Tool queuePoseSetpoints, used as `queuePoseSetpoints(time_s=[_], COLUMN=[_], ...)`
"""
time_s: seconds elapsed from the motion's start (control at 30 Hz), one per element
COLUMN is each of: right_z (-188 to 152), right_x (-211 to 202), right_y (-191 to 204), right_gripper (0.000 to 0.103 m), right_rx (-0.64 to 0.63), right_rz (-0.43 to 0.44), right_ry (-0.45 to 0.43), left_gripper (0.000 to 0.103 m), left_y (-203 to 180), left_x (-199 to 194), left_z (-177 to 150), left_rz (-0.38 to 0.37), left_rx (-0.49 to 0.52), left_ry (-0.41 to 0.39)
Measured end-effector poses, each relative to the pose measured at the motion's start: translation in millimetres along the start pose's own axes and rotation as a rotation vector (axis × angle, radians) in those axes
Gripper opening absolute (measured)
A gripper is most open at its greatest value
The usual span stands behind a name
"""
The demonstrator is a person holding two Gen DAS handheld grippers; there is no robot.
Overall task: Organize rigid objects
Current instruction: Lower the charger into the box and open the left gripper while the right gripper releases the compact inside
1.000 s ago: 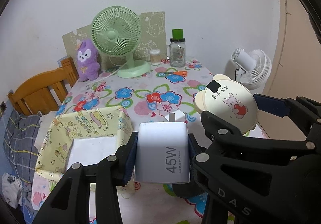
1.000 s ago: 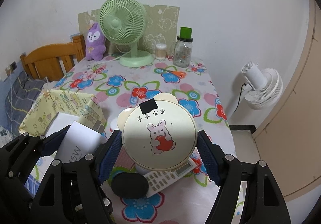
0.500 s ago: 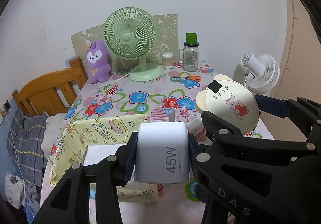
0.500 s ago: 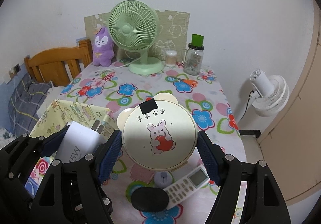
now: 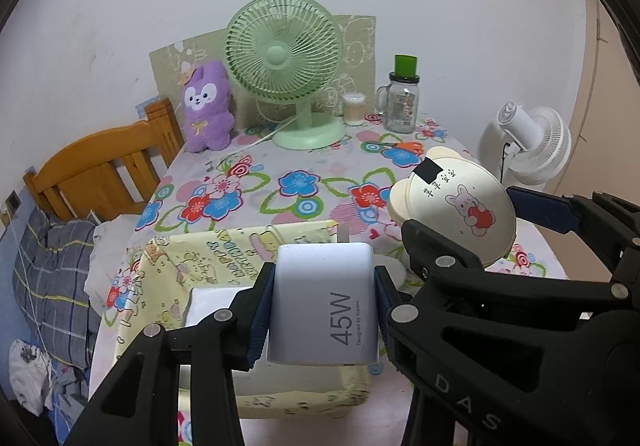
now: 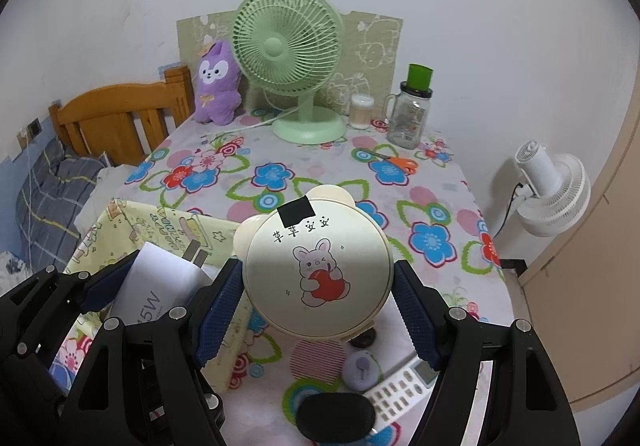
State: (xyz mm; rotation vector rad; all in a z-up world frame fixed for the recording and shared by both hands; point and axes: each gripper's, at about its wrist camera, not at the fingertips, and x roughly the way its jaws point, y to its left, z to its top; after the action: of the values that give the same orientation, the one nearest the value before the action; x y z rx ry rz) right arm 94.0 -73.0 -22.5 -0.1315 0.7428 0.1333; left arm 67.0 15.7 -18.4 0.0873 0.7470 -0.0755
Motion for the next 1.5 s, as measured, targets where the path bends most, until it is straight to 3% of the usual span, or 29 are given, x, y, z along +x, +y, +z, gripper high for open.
queuePoseSetpoints(time_s=[1.17,1.5], right_z=[0.3,-0.4], right_x=[67.5,81.2], right_y=[81.9,91.2], right_gripper=[0.077,0.079], right_rx=[-0.057,-0.072], right_rz=[0.09,0.065], right_ry=[0.146,0.172], left_gripper=[0.048,0.049], left_y=[78.5,87.7], left_x=[46.0,58.0], left_z=[-28.0,-33.8], left_rz=[0.046,0.043], left_rx=[-0.063,-0.078], left_ry=[0.153,0.185])
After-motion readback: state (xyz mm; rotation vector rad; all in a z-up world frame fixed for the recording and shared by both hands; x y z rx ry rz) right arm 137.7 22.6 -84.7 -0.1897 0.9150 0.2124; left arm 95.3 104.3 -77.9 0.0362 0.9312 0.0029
